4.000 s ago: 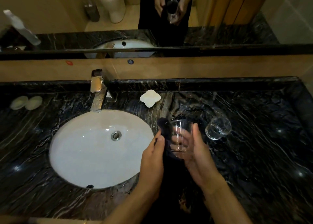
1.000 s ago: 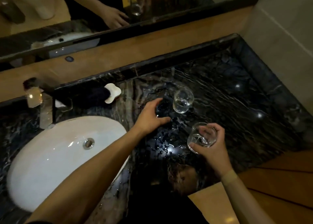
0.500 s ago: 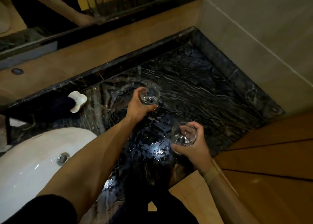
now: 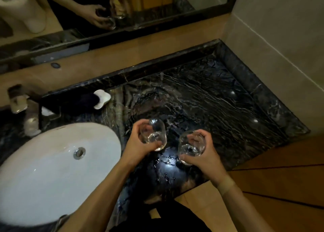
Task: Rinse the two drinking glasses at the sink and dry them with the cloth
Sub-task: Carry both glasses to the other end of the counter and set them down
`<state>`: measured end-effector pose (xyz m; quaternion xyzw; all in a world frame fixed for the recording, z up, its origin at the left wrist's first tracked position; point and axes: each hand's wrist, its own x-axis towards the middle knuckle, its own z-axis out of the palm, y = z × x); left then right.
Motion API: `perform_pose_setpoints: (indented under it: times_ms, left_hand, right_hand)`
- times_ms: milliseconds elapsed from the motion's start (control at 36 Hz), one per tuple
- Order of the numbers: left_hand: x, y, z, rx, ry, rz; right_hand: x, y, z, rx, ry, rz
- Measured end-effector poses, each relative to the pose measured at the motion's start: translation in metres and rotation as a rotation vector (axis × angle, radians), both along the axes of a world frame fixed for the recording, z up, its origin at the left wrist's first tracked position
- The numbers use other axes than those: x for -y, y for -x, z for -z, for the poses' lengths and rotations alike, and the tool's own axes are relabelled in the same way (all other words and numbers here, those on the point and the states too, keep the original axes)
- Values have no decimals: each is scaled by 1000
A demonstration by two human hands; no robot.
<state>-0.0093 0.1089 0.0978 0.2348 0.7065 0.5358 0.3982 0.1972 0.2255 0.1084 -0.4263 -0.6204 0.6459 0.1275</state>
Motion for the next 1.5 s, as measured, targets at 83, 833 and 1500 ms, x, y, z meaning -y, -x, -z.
perform_pose_setpoints:
  times_ms: [83, 833, 1500]
  left_hand:
    - [39, -9, -6, 14, 1, -76]
    - [440, -117, -30, -103, -30, -858]
    - [610, -107, -40, -78, -27, -1290]
  right_hand:
    - [9, 10, -5, -14, 7, -69]
    - [303, 77, -43, -71, -150, -869]
    - [500, 188, -45, -188, -127, -1281]
